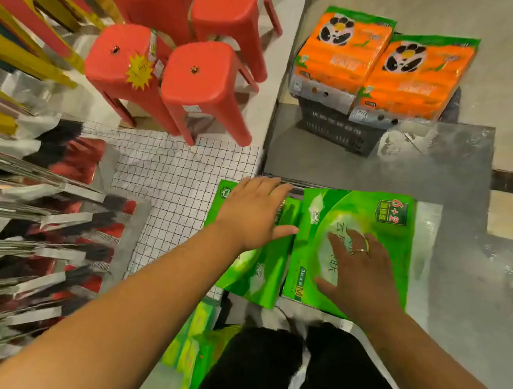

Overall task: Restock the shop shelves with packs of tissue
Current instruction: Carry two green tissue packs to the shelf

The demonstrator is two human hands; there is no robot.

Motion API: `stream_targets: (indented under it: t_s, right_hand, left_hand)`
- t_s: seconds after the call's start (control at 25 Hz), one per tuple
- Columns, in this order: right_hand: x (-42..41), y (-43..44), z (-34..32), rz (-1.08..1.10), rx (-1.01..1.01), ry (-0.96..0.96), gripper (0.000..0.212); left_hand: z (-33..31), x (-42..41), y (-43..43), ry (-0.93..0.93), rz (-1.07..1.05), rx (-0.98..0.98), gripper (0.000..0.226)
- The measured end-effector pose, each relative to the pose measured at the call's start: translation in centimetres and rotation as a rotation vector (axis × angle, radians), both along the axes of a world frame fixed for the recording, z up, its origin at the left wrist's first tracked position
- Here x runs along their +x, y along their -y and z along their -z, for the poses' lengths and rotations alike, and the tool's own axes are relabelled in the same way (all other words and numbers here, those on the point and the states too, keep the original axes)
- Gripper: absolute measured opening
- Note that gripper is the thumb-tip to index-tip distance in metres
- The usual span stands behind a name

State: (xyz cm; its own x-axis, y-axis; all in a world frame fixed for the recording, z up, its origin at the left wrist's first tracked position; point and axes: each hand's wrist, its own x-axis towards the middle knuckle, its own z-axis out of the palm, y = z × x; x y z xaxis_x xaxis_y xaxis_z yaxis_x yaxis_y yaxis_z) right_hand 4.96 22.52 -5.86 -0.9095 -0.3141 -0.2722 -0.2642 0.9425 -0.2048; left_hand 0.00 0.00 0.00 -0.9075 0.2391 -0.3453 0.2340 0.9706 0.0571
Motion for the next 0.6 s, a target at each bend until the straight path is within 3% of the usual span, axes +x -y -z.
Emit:
stream_targets:
  t_s: [0.2, 0.4, 0.6]
  right_hand:
    - [3.0, 3.4, 8.2, 0.208, 0.017, 0.036, 0.104]
    - [7.3, 8.5, 16.9, 0.587, 0.059, 0.106, 0.114]
    - [11.9, 13.4, 19.4, 1.066, -0.061, 0.107, 0.092]
  left_hand:
    - [8.6, -7.0, 2.7, 0.107, 0.222, -0.003, 0.102]
    - [20.7, -11.8, 4.2, 0.182, 0.473, 0.006, 0.123]
    - [28.0, -13.5, 2.7, 0.294, 0.681, 0.053, 0.134]
